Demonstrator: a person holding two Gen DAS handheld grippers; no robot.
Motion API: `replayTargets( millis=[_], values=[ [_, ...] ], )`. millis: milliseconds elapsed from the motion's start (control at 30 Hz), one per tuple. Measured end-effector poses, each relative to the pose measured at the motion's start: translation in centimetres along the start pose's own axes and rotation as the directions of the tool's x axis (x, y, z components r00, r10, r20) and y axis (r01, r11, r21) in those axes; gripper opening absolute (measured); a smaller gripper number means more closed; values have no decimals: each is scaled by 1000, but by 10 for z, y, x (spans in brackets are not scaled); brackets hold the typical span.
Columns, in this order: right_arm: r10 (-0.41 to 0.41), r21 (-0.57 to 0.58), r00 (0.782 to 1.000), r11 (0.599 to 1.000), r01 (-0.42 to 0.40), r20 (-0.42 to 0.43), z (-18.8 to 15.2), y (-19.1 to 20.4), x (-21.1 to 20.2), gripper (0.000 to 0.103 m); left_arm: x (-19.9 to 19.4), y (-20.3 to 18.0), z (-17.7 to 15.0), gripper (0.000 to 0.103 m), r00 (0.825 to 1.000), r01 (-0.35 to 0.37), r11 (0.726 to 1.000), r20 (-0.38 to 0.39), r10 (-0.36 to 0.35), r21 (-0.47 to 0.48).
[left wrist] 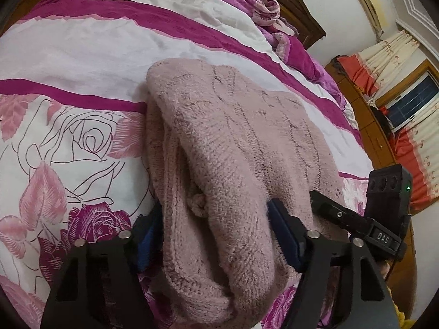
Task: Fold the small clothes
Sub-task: 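Lift the held end with the left tool and fold it over the bundle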
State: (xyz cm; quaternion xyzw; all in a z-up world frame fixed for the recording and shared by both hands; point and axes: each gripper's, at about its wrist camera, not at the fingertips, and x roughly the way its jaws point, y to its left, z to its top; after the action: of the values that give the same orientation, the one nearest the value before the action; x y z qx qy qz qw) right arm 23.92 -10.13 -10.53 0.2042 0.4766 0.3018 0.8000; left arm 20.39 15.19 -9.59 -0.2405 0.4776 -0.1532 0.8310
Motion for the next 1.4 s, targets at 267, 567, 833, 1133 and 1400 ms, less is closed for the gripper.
replayTargets(
  millis=[267, 567, 833, 1133, 1400],
  values=[
    [15, -5, 1000, 1000, -15, 14, 6, 17, -18, 51, -12, 3, 0, 18, 995, 100, 991, 2, -100, -85],
    [-13, -23, 1000, 1000, 13, -7, 2, 50, -70, 49, -31, -32, -23, 18, 982, 178, 974, -35, -184, -140],
    [-76, -23, 996, 997, 75, -37, -37, 49, -133, 49, -39, -81, -73, 18, 974, 194, 974, -97, -206, -118],
    [-156, 24, 986, 987, 157, -52, -101, 26, -181, 50, -41, -109, -125, 18, 977, 141, 989, -157, -146, -43],
    [-230, 43, 969, 971, 234, -89, -139, -5, -155, 59, -35, -108, -142, 22, 986, -5, 1000, -166, 9, 24]
  ],
)
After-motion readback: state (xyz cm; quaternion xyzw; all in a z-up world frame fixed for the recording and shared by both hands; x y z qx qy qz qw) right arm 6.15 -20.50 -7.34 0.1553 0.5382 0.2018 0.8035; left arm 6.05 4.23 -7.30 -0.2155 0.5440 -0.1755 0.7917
